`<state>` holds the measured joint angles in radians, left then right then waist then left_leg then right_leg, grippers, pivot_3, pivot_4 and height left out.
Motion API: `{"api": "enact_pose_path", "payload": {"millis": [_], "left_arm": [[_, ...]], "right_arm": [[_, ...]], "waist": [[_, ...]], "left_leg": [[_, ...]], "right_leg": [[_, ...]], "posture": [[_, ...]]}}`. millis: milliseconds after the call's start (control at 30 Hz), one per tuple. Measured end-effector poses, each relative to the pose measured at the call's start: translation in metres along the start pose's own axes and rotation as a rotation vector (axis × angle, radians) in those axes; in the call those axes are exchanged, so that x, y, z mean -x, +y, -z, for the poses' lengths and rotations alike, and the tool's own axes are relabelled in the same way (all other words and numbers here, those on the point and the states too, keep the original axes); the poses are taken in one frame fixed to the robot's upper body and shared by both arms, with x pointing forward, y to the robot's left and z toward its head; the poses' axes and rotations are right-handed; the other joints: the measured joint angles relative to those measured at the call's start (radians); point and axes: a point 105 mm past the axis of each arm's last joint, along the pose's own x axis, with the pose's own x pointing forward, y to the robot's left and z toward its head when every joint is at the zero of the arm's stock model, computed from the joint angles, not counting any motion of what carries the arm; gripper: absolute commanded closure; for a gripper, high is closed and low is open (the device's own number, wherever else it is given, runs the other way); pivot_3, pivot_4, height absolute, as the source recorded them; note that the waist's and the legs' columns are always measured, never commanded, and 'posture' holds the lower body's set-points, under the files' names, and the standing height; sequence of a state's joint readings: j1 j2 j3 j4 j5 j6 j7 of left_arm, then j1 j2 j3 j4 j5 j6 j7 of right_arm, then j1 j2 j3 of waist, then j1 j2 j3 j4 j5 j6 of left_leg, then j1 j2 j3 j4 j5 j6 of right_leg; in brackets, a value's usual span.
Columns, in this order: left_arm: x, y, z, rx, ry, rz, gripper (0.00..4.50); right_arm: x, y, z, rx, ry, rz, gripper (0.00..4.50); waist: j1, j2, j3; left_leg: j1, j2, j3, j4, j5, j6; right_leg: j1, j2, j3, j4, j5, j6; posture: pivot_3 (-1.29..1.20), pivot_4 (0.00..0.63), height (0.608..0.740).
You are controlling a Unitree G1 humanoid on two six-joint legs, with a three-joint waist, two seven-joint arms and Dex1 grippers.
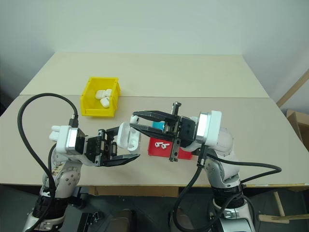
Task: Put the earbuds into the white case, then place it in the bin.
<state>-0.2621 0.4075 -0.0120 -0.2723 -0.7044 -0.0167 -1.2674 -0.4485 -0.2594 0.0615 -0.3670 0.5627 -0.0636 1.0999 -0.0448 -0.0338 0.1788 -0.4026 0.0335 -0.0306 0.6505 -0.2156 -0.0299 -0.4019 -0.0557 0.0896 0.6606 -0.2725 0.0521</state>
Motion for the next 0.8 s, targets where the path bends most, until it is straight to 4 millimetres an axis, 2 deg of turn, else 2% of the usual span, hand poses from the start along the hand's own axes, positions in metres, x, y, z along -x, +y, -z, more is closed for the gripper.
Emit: {"api": "enact_pose_path", "payload": {"millis": [800], "left_arm": [[-0.0006,0.0007,0.0016,-0.004,0.008,-0.009,1.78]], "right_arm": [[0.0008,0.0044,0.0103,0.018,0.042,-0.035,3.68]], "waist": [[0.001,0.000,0.000]], "left_leg": [[0.000,0.000,0.000,0.000,0.000,0.000]], "right_leg": [[0.000,0.000,0.000,0.000,0.000,0.000]], "posture": [[0.00,0.150,0.740]]}}
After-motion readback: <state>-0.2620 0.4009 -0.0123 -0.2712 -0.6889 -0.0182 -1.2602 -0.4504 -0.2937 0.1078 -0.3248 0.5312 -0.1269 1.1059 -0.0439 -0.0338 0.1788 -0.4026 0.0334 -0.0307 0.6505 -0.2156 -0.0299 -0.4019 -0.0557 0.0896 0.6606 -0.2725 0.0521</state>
